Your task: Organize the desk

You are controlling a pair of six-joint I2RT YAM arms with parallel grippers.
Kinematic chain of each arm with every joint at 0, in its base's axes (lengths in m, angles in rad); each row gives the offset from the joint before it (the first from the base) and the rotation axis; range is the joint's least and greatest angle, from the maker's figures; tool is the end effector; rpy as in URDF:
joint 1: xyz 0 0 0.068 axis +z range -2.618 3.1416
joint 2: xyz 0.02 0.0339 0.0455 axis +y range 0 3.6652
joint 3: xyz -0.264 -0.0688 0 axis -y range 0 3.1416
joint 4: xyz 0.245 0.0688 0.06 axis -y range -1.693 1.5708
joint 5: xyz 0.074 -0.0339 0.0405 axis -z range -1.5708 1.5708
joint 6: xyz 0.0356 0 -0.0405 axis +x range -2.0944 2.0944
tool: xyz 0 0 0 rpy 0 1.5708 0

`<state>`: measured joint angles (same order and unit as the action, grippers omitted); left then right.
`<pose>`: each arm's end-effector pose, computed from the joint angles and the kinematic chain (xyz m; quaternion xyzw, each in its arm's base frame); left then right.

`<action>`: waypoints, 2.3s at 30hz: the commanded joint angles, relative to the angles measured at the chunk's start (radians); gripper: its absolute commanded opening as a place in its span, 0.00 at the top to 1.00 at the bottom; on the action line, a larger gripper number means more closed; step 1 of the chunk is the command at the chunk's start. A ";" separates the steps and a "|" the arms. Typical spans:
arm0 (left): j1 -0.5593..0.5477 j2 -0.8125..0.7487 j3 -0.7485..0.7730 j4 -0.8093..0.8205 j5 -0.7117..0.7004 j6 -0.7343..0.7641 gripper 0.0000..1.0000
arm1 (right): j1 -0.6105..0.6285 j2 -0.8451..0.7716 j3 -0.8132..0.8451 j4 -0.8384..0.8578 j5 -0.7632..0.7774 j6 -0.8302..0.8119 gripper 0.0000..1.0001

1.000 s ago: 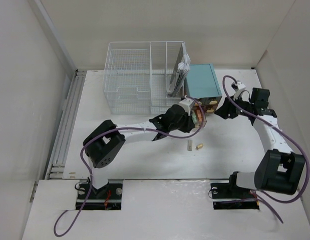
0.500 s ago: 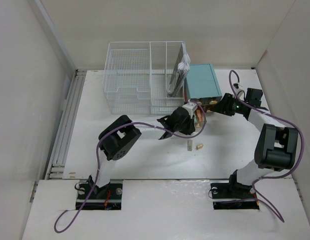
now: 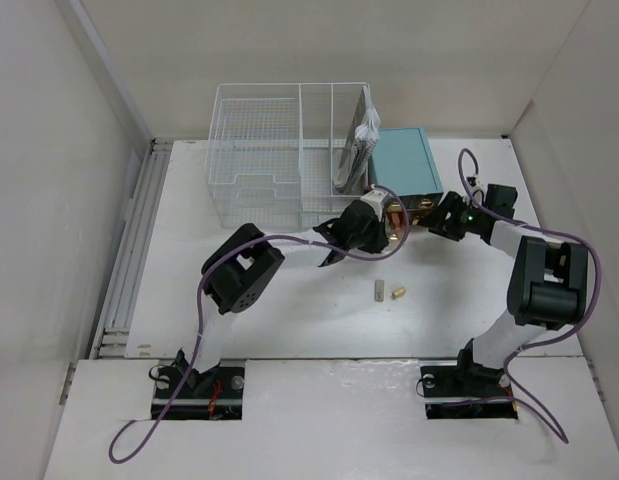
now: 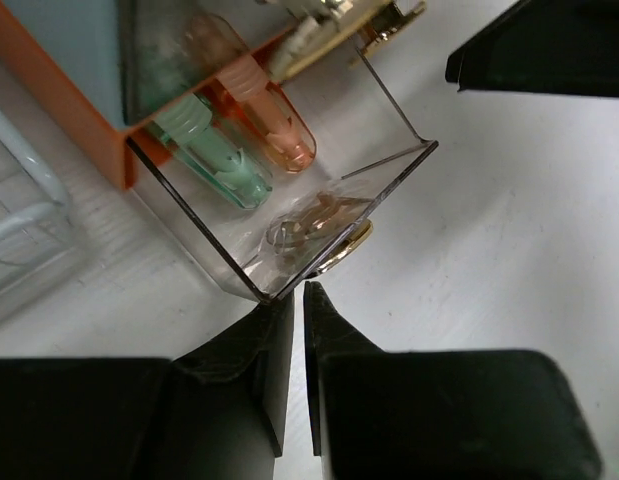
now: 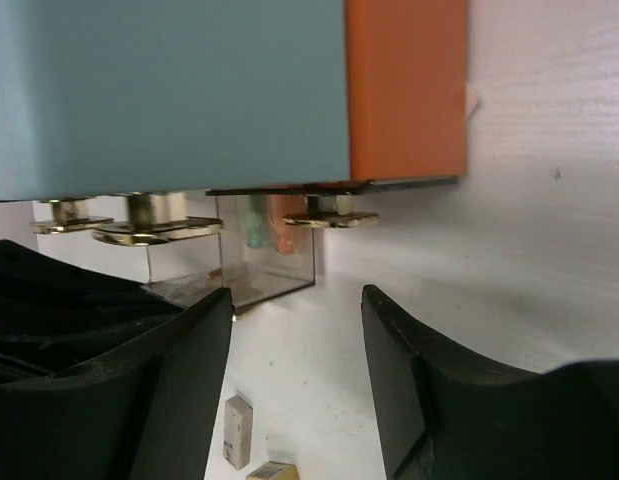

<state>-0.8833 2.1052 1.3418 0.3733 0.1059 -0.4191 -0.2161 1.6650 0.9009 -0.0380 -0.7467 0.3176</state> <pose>0.2980 -0.3688 0.1730 0.2195 0.8006 -0.3719 0.4155 0.3303 -0.0478 0.1782 0.0957 0.8687 0.3554 0.3315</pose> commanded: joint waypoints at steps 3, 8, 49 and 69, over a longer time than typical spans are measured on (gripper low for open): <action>0.029 0.016 0.066 0.024 -0.011 0.011 0.93 | -0.005 0.051 -0.017 0.116 0.023 0.086 0.39; 0.049 0.036 0.100 0.024 -0.011 0.002 0.93 | -0.005 0.111 -0.026 0.202 0.023 0.127 0.37; 0.126 0.114 0.203 0.024 0.037 -0.020 0.93 | 0.032 0.144 -0.252 0.823 0.052 0.503 0.75; 0.116 0.067 0.140 0.033 0.028 -0.020 0.93 | -0.051 -0.093 -0.340 0.227 -0.086 0.037 0.70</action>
<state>-0.7834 2.2150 1.4963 0.3618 0.1646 -0.4355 -0.2615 1.5986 0.5430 0.2974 -0.8288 0.4885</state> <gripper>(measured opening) 0.073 0.441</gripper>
